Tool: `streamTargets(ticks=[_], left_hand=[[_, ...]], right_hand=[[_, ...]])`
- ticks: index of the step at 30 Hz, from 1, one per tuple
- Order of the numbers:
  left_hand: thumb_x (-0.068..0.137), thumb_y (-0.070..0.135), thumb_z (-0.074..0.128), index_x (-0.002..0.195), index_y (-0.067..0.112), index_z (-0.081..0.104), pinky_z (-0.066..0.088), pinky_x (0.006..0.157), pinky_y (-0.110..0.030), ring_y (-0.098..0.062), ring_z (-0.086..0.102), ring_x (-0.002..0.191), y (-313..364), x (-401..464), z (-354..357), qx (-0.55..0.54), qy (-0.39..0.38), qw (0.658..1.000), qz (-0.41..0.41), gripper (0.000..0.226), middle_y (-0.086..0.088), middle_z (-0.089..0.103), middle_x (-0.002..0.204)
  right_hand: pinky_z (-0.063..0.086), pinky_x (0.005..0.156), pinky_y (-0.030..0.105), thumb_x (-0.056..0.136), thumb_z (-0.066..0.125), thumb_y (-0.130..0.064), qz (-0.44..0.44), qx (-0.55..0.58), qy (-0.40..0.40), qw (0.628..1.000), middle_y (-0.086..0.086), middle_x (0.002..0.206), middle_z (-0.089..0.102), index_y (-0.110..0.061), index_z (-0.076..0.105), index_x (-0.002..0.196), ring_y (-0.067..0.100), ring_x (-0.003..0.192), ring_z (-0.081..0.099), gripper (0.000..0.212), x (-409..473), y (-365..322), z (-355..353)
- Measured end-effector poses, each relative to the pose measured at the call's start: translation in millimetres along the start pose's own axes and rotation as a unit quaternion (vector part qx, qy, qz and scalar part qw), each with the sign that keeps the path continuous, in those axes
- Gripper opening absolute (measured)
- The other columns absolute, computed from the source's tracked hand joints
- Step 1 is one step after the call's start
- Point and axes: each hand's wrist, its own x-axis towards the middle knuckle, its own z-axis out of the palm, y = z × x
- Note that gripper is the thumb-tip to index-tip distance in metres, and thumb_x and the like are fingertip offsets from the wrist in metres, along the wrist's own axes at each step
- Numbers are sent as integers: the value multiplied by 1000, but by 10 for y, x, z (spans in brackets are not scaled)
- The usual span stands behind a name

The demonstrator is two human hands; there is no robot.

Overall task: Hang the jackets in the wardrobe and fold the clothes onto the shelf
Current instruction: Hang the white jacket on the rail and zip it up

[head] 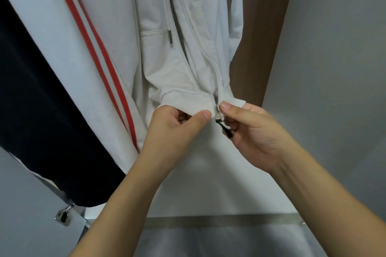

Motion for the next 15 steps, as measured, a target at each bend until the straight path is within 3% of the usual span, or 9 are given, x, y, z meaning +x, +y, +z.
streamTargets(ticks=[3, 6, 9, 13, 15], left_hand=[[88, 17, 69, 85, 5, 71, 41, 55, -30, -18, 50, 59, 46, -30, 11, 9, -12, 1000, -6, 13, -18, 60, 65], [91, 8, 65, 58, 20, 54, 30, 46, -18, -5, 33, 46, 58, -62, 34, 24, -18, 999, -32, 37, 9, 39, 47], [91, 10, 65, 62, 12, 48, 27, 45, -19, -8, 28, 46, 65, -79, 46, 38, -20, 998, -35, 33, 11, 32, 50], [92, 16, 68, 71, 5, 60, 32, 48, -19, -6, 34, 45, 85, -63, -26, 66, -38, 995, -61, 25, 12, 40, 49], [89, 28, 72, 62, 4, 53, 31, 49, -23, -11, 34, 45, 105, -52, -118, 152, -96, 976, -120, 40, 8, 40, 48]], right_hand=[[50, 64, 16, 68, 75, -22, 4, 10, 11, 1000, 2, 75, 58, -13, 60, 82, 7, 65, 57, 22, 2, 25, 11], [47, 74, 22, 66, 76, -21, -4, 24, 28, 999, 0, 77, 70, -8, 58, 89, 9, 71, 66, 32, 2, 79, 25], [43, 65, 21, 66, 76, -18, -6, 43, 40, 998, -1, 70, 66, -12, 52, 71, 7, 60, 61, 25, 5, 102, 23], [37, 52, 18, 70, 75, -18, 11, 35, 37, 999, -2, 63, 57, -13, 56, 71, 5, 51, 47, 20, 32, 73, 19], [34, 49, 18, 71, 75, -22, 18, 24, 45, 999, -3, 60, 51, -14, 54, 70, 6, 52, 41, 22, 39, 47, 6]])
